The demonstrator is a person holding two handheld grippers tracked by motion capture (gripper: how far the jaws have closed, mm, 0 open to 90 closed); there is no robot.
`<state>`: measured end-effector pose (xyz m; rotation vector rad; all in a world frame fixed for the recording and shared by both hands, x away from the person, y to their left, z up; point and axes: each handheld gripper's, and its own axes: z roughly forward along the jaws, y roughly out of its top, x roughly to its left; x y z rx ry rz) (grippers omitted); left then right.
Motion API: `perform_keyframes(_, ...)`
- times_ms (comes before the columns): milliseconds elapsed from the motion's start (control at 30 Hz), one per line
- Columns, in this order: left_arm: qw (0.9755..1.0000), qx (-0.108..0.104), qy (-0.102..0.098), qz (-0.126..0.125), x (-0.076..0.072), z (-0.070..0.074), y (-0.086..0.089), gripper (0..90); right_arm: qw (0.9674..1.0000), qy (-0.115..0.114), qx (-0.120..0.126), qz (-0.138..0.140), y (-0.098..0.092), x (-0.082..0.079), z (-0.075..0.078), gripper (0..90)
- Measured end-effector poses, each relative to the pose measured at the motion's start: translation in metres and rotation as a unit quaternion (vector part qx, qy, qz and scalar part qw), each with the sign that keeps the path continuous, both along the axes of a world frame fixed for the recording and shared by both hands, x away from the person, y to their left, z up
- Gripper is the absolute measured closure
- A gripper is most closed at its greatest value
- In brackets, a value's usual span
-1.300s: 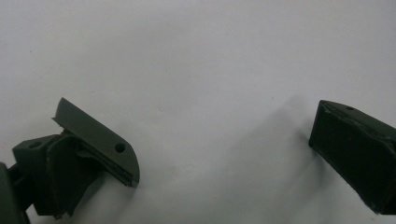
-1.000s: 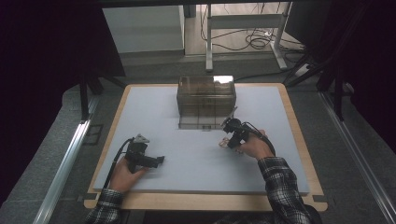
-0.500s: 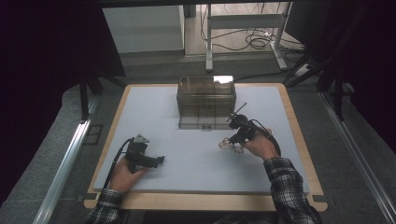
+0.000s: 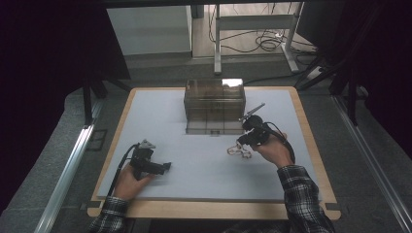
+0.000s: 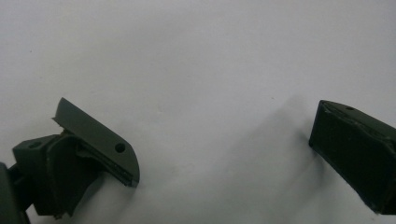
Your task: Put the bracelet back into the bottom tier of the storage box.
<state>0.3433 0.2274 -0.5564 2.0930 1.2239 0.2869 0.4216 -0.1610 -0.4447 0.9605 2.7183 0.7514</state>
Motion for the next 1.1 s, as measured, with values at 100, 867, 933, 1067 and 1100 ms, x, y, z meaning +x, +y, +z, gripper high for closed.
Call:
perform_keyframes(100,1.0,0.0,0.0,0.0,0.0,0.0,0.0,0.0,0.9998,-0.009,0.016,-0.002,-0.003,-0.002,0.004,83.0)
perform_keyframes(867,1.0,-0.001,-0.001,0.001,0.0,0.0,0.0,0.0,0.9798,-0.113,0.165,-0.006,-0.016,-0.018,0.027,83.0)
perform_keyframes(933,1.0,-0.001,-0.001,0.001,0.0,0.0,0.0,0.0,0.9777,-0.117,0.175,-0.006,-0.016,-0.019,0.029,83.0)
perform_keyframes(1067,1.0,-0.001,-0.001,0.001,0.0,0.0,0.0,0.0,0.9733,-0.13,0.189,-0.004,-0.014,-0.02,0.033,83.0)
perform_keyframes(1100,1.0,-0.001,-0.001,0.001,0.0,0.0,0.0,0.0,0.9733,-0.13,0.189,-0.004,-0.014,-0.02,0.033,83.0)
